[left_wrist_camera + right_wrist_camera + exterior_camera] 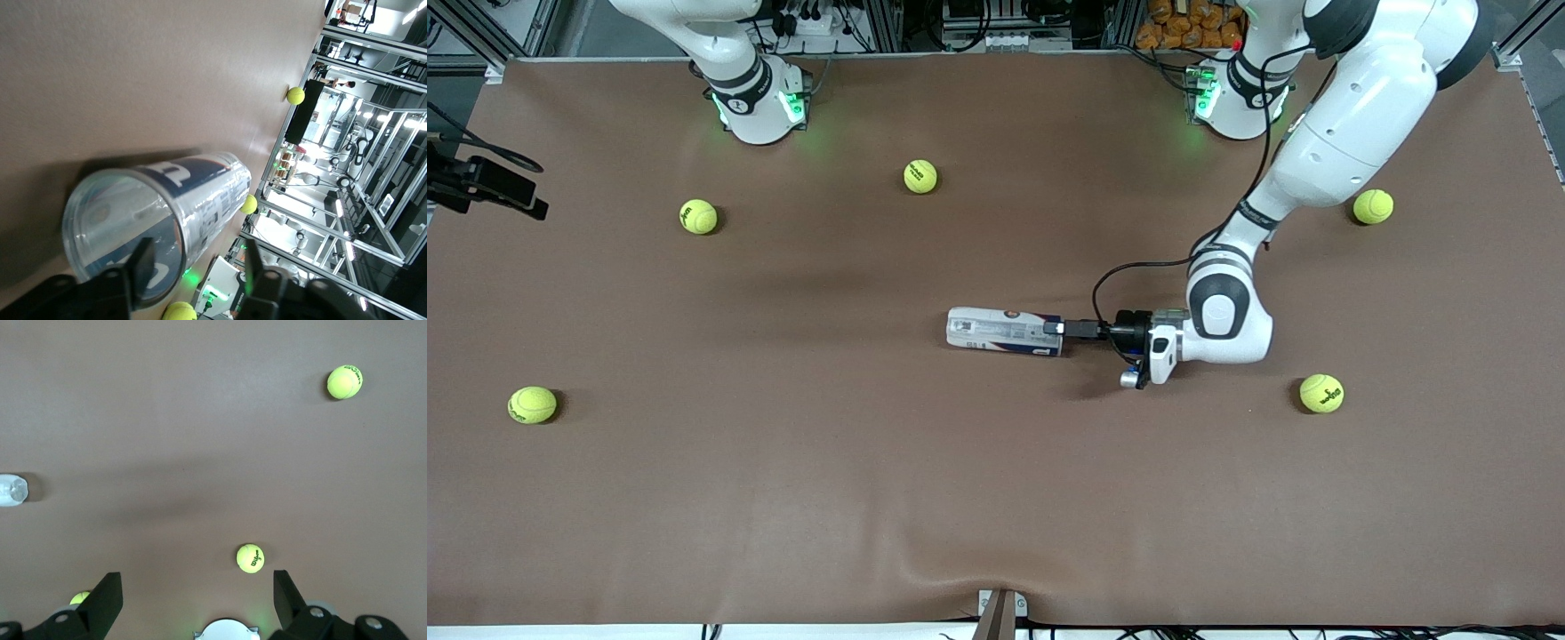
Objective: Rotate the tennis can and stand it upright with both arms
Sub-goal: 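Grasp the can's end with the left gripper, then lift the can with the left gripper and rotate it upright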
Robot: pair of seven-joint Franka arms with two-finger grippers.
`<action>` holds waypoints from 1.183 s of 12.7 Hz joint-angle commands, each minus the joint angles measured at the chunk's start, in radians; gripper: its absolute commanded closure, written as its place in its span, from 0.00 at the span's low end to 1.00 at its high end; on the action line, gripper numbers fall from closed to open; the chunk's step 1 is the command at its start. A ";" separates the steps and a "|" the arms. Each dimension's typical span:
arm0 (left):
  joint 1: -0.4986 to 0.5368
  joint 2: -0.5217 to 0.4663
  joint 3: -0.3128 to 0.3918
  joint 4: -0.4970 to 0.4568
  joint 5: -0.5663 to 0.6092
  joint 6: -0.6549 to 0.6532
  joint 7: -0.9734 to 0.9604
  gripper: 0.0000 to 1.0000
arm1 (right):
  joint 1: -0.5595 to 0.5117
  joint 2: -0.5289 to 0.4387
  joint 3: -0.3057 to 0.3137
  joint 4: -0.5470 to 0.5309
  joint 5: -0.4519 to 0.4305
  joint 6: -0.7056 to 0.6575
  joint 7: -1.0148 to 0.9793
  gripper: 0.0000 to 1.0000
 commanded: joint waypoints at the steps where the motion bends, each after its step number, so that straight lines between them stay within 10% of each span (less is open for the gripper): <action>1: -0.003 0.064 -0.002 0.036 -0.053 0.008 0.028 0.78 | -0.007 -0.007 0.017 0.012 -0.015 -0.019 0.011 0.00; 2: -0.003 0.067 -0.002 0.041 -0.073 0.006 0.021 1.00 | -0.010 -0.007 0.014 0.014 -0.012 -0.013 0.007 0.00; 15: -0.026 -0.193 -0.068 0.205 -0.046 0.009 -0.515 1.00 | -0.015 0.012 0.011 0.035 -0.010 0.016 0.005 0.00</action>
